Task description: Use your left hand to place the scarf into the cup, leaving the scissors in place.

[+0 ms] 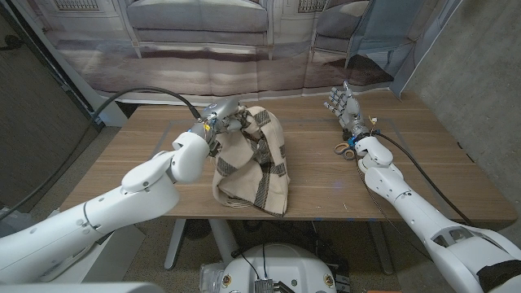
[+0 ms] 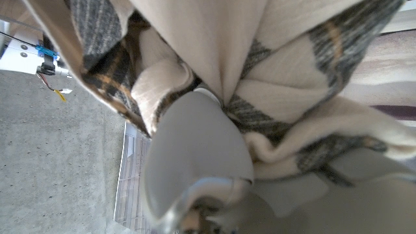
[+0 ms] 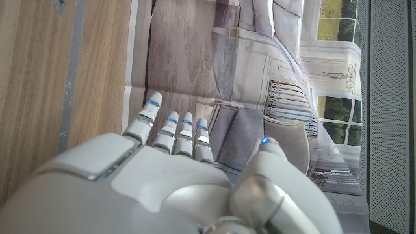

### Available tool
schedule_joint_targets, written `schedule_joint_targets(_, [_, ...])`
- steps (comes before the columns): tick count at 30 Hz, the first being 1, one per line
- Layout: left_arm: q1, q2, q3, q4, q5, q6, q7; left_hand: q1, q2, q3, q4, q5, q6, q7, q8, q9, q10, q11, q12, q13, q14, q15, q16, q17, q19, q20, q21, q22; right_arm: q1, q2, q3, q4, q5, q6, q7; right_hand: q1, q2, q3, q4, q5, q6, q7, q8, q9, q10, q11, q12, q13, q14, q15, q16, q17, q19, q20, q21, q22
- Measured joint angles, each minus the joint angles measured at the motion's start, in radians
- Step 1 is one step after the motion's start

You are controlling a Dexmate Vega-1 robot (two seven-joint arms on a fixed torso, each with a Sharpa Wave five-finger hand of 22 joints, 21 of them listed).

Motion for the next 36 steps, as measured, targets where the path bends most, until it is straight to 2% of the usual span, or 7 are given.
schedule_joint_targets(6, [0.002,0.010,-0.023,-0.015,-0.014,0.000,-0.002,-0.001,-0.002,0.000,0.000,0.000,0.006,0.006,0.004,0.000,0.006,-0.005,0.000,0.005,0.000,0.000,0.000,0.000,0.000,0.000,0.007,0.000,-0.001,0.002,0.001,0.003,0.004,0.004,0.005,0.000,0.000,0.000,0.000,0.000,0.000,0.000,0.000,0.000,0.000,0.000,0.000,0.000,0.000,0.000,0.000,0.000,0.002,0.002,0.000,0.000])
schedule_joint_targets(14, [0.006,0.019,-0.050,-0.033,-0.029,-0.001,-0.001,-0.005,-0.006,0.000,0.000,0.003,0.011,0.000,0.004,-0.001,0.013,-0.012,0.000,0.010,0.011,0.004,-0.004,0.005,0.000,0.000,0.017,0.000,-0.004,0.003,0.002,0.004,0.006,0.006,0.009,0.000,0.000,0.000,0.000,0.000,0.000,0.000,0.000,0.000,0.000,0.000,0.000,0.000,0.000,0.000,0.000,0.000,0.005,0.006,0.000,0.000])
schedule_joint_targets(29, [0.016,0.038,-0.130,-0.068,-0.069,-0.001,0.011,-0.015,-0.016,0.012,-0.004,0.003,0.027,0.002,0.012,0.005,0.033,-0.010,-0.011,0.025,0.020,0.006,0.006,0.014,-0.001,0.002,0.035,-0.005,-0.004,0.003,0.002,0.005,0.008,0.007,0.015,0.000,0.000,0.000,0.000,0.000,0.000,0.000,0.000,0.000,0.000,0.000,0.000,0.000,0.000,0.000,0.000,0.000,0.005,0.006,-0.004,0.000])
schedule_joint_targets(36, [-0.010,0.051,-0.140,-0.074,-0.077,0.009,-0.009,-0.015,-0.016,0.021,-0.004,0.003,0.029,0.004,0.012,0.005,0.041,-0.014,-0.015,0.032,0.023,0.009,0.006,0.018,-0.001,0.002,0.048,-0.005,-0.009,0.000,0.002,-0.003,0.008,0.007,0.015,0.000,0.000,-0.004,-0.004,0.000,0.000,0.000,0.000,0.000,0.000,0.000,0.000,0.000,0.000,0.000,0.000,0.000,0.011,0.000,-0.004,0.000])
